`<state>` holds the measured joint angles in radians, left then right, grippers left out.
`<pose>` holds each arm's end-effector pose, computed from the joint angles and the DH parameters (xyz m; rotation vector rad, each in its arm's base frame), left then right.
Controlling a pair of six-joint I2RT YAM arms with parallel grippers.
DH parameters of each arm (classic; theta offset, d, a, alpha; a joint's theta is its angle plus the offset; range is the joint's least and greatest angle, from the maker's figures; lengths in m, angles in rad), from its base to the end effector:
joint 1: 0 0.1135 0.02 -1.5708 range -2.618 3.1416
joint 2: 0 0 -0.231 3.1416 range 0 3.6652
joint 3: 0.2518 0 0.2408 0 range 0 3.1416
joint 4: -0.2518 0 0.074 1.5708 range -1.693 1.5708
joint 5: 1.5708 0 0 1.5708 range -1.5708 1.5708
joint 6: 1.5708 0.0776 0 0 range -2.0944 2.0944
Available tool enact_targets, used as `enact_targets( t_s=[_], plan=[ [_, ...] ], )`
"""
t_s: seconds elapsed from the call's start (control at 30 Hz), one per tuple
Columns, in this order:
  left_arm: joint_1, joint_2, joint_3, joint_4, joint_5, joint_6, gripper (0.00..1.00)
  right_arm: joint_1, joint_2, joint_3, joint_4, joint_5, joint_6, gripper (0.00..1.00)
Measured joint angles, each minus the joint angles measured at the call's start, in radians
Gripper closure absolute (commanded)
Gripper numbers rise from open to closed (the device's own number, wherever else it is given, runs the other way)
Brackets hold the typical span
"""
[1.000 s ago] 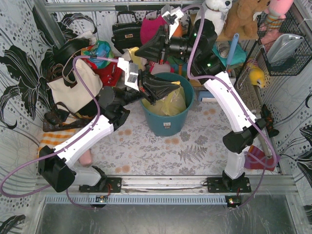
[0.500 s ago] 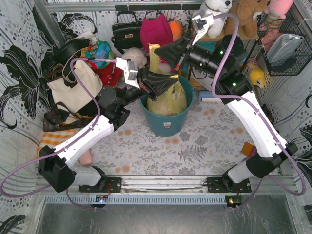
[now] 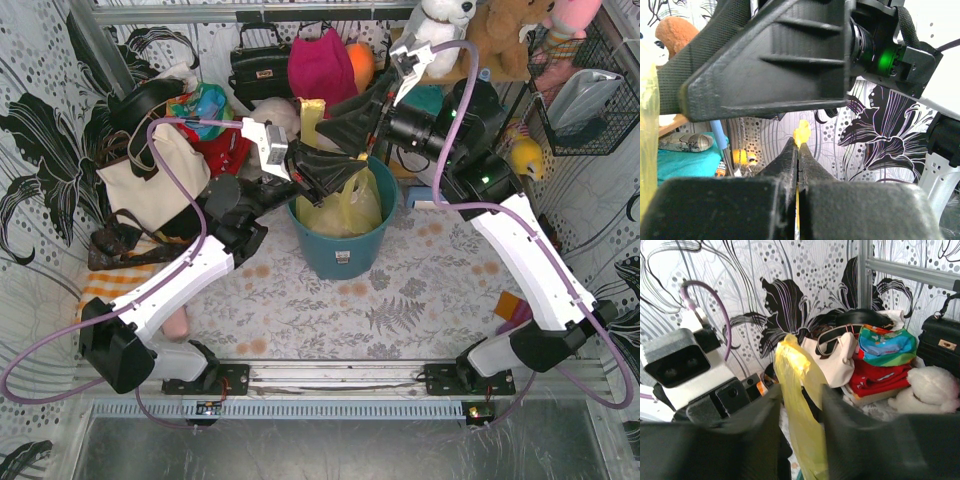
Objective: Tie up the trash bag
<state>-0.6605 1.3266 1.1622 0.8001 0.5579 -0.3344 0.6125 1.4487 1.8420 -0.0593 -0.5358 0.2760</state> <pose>0.2248 -0.2266 0.4417 0.6983 0.8652 -1.1574 0.2368 0.2148 0.5337 -0.6975 1.1731 1.0848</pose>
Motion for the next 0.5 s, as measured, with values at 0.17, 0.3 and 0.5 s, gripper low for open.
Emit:
enact_targets(
  t_s=[0.17, 0.3, 0.5],
  plan=[
    [0.000, 0.002, 0.000, 0.000, 0.001, 0.000, 1.00, 0.000, 0.050, 0.105, -0.054, -0.068, -0.071, 0.23],
    [0.000, 0.002, 0.000, 0.000, 0.003, -0.001, 1.00, 0.000, 0.102, 0.204, -0.098, -0.129, -0.141, 0.19],
    [0.000, 0.002, 0.000, 0.000, 0.005, -0.004, 1.00, 0.000, 0.180, 0.307, -0.146, -0.216, -0.255, 0.24]
  ],
)
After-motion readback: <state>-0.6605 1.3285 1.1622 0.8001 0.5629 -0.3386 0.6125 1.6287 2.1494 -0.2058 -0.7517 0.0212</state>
